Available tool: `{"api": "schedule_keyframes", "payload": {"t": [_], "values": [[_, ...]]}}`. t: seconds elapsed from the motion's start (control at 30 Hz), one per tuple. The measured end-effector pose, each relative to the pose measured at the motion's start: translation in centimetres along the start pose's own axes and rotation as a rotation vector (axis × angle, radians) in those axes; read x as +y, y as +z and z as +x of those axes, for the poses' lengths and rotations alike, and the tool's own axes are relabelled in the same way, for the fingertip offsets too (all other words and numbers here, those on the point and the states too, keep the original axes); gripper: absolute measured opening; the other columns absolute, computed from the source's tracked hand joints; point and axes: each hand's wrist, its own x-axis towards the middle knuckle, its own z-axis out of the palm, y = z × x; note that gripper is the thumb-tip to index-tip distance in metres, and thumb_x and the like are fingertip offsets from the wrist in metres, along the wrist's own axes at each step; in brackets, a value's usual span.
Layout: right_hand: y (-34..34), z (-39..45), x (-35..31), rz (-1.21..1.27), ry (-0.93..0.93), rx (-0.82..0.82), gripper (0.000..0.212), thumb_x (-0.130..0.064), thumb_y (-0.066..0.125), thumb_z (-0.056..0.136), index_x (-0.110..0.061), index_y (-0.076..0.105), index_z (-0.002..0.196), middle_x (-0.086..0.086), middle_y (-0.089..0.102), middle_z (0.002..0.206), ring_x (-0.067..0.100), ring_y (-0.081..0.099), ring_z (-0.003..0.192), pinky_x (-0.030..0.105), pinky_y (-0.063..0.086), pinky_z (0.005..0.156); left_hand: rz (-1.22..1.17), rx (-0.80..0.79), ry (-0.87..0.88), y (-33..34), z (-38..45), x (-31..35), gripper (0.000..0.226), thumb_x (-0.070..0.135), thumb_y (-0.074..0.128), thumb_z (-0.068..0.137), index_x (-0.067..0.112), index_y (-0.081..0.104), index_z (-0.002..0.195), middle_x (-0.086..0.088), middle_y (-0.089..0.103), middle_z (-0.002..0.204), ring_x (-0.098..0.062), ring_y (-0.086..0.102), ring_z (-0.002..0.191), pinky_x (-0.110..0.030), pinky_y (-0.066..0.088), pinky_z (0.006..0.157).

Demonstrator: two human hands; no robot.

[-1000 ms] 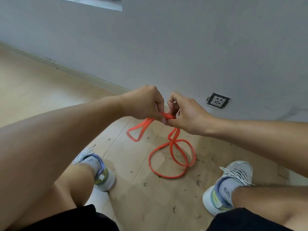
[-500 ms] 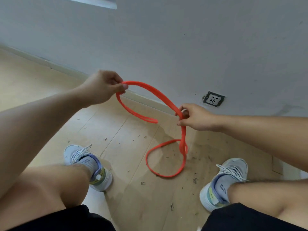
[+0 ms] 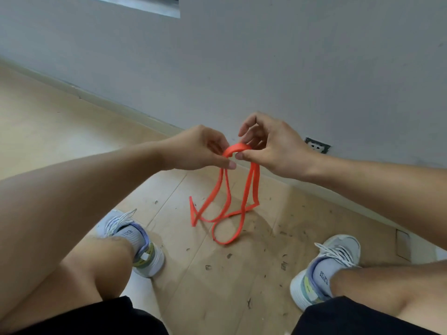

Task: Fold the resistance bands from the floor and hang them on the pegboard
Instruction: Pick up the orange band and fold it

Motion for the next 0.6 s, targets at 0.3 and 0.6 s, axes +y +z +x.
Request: {"api": "schedule_keyframes", "payload": {"t": [0.3, 0.6], "values": [[-0.9, -0.9, 0.6, 0.001, 0.067, -0.089, 0.025, -0.014, 0.083, 0.086, -0.023, 0.066, 0.102, 0.000, 0.078, 0.092, 0.014, 0.077, 0.088, 0.038, 0.062, 0.088, 0.006, 0.167, 0.206, -0.1, -0.6, 1.7, 0.014, 0.025, 0.079, 0.087, 0.015, 0.078, 0.096, -0.001, 0.078, 0.084, -0.018, 0.073, 0.081, -0.033, 0.057, 0.078], [-0.7, -1.0, 2.7, 0.030, 0.236, -0.146, 0.004, -0.019, 0.075, 0.093, -0.016, 0.075, 0.095, 0.006, 0.077, 0.096, 0.018, 0.075, 0.092, 0.038, 0.060, 0.094, -0.131, 0.480, 0.283, -0.5, -0.6, 3.4, 0.015, 0.031, 0.072, 0.093, 0.016, 0.074, 0.098, 0.002, 0.074, 0.084, -0.014, 0.072, 0.083, -0.039, 0.060, 0.084]]}}
